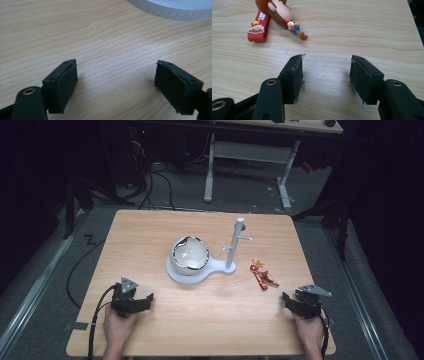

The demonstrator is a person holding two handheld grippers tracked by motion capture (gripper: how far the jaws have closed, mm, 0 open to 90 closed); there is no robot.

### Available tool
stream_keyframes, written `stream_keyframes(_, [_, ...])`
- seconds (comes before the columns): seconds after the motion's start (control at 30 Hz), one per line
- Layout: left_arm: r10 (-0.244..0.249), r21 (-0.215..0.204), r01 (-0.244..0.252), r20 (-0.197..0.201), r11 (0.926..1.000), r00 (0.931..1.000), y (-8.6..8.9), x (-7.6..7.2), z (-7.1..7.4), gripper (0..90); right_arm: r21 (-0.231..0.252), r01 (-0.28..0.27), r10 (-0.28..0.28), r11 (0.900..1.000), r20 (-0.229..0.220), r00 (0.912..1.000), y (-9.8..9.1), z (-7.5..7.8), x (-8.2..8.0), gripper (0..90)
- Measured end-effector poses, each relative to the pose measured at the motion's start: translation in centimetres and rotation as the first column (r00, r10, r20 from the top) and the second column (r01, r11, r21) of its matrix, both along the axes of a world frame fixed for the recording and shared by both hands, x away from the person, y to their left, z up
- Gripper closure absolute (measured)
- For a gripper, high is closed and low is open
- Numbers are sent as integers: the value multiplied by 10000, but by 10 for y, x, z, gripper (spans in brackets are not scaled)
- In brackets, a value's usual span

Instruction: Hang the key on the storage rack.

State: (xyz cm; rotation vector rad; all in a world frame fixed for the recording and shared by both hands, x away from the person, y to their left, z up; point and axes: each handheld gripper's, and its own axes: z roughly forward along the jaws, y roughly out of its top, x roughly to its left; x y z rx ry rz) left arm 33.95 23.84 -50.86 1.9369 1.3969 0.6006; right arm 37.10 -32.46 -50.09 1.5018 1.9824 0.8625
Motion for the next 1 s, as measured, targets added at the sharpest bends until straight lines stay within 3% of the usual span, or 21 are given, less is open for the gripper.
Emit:
stream_keyframes(0.4, [10, -43, -10, -2, 10000, 10000, 0, 0, 0, 194, 8, -82, 82, 10000, -47, 10000, -1, 0, 1, 399])
stream_keyframes(0.63, [39, -67, -39, 6, 10000, 10000, 1, 0, 0, 200, 287, -180, 176, 9994, 159, 9997, -1, 4, -2, 398])
stream_keyframes(1.0, [69, -76, -68, 13, 9999, 10000, 1, 0, 0, 207, 291, -793, 786, 9964, 236, 9966, 9, 16, -7, 366])
